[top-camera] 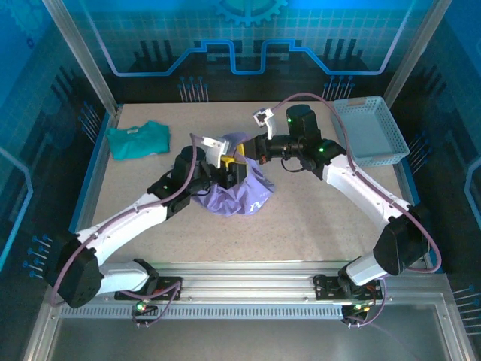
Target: Fold the inside-out t-shirt
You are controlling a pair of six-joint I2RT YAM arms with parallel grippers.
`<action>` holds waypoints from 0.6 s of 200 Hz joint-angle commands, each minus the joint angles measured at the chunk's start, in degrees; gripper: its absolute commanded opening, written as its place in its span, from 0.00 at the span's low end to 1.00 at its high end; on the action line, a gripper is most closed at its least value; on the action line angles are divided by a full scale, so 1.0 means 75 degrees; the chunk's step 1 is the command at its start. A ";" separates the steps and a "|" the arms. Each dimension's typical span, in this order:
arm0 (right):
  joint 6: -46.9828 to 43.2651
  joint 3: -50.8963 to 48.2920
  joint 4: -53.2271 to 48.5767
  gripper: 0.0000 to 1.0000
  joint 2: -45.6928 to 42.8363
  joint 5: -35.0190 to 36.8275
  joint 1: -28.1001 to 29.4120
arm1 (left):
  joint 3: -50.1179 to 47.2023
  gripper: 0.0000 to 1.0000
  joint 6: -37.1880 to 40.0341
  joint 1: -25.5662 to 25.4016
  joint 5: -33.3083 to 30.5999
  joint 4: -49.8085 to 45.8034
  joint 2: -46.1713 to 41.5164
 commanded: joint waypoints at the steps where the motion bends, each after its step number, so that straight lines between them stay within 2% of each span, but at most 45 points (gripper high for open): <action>1: 0.0074 0.0187 -0.0123 0.01 -0.0014 -0.0155 -0.0010 | 0.0330 0.48 0.0231 0.0129 -0.0015 0.0335 0.0262; 30: 0.0099 0.0224 -0.0202 0.02 0.0021 -0.0003 -0.0007 | 0.0336 0.20 0.0153 0.0296 0.0171 0.0413 0.0362; 41: 0.0022 0.0286 -0.0397 0.05 0.0015 0.0337 -0.0015 | 0.0116 0.10 0.0019 0.0441 0.0312 0.0573 0.0165; 53: -0.0158 0.0358 -0.0723 0.13 -0.0011 0.0924 0.0024 | -0.0161 0.01 -0.0182 0.0631 0.0501 0.0779 -0.0092; 83: -0.1041 0.0046 -0.1172 0.33 -0.0357 0.2244 0.0262 | -0.0792 0.00 -0.0468 0.1063 0.1206 0.1002 -0.0583; 120: -0.1610 -0.1350 -0.0579 0.42 -0.0836 0.3117 0.0287 | -0.1377 0.00 -0.0634 0.1417 0.1807 0.1330 -0.0960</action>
